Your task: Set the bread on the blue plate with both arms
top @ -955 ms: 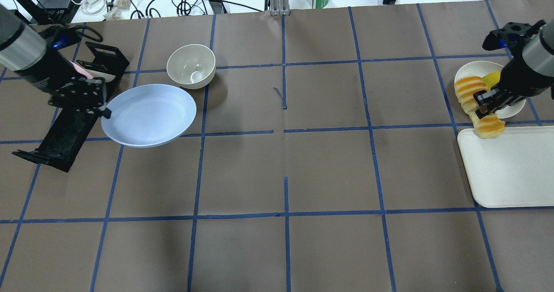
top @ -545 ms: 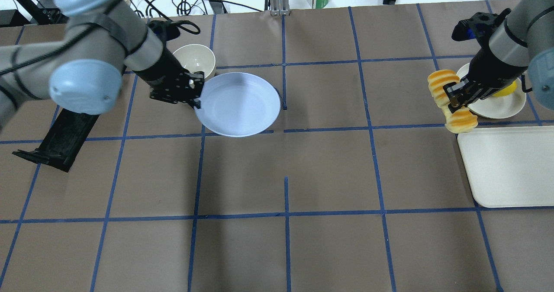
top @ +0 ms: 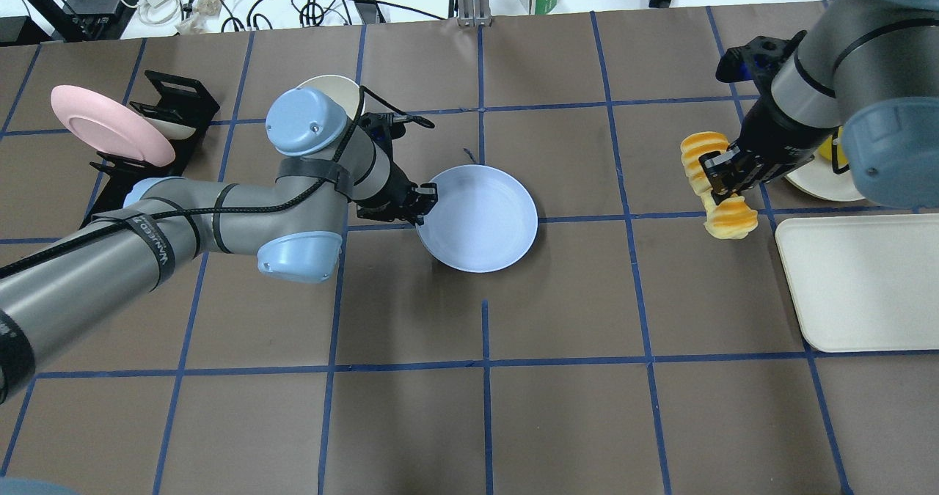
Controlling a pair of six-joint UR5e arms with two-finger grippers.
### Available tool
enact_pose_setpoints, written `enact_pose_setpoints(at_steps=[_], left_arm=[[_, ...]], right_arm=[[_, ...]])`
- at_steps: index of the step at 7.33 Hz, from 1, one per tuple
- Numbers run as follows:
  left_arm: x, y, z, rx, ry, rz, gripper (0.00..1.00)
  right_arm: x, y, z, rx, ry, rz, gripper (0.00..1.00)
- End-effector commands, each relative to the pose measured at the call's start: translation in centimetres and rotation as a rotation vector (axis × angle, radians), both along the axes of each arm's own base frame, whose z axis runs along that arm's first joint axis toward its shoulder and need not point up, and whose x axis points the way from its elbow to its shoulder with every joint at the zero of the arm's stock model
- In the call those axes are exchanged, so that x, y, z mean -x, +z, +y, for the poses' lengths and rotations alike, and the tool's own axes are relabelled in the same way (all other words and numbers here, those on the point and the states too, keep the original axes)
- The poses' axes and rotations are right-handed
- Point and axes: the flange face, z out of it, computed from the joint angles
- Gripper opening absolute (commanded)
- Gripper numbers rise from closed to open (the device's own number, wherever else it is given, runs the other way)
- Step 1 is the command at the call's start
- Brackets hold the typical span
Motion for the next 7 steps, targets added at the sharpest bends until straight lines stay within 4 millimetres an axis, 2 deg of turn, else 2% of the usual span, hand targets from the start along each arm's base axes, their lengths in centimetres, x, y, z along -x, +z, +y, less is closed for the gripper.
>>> enact_pose_setpoints(at_steps=[1,2,3,4,5,6,7], left_arm=[[0.3,-2.0,-0.2,0.021,-0.098,-0.015,0.24],[-0.1,-1.1,-0.4,0.045,-0.114,-0.041,0.99],[-0.6,-0.3,-0.6,0.059,-0.113,-0.084,1.0],[-1.0,1.5,-1.0,0.094,-0.11,-0.134,1.0],[-1.4,4.2,-1.2,0.067,-0.11,-0.17,1.0],[-1.5,7.8,-1.9,0.017,-0.113,-0.208,1.0],[-1.6,12.3,-2.4,-0.046,-0.119,-0.224,1.0]], right_arm=[[-6.7,-0.8,0.8,-0.004,-0.016,-0.018,0.0],[-8.0,-1.8,0.7,-0.003,-0.035,-0.02,0.0],[-8.6,-2.5,0.9,0.003,-0.03,-0.031,0.0],[-10.8,-3.4,1.5,-0.001,-0.042,-0.094,0.0],[-12.4,-5.0,1.1,0.025,-0.066,-0.101,0.0],[-15.0,-6.3,0.5,0.061,-0.04,-0.109,0.0],[-17.6,-7.8,0.7,0.062,-0.051,-0.113,0.0]])
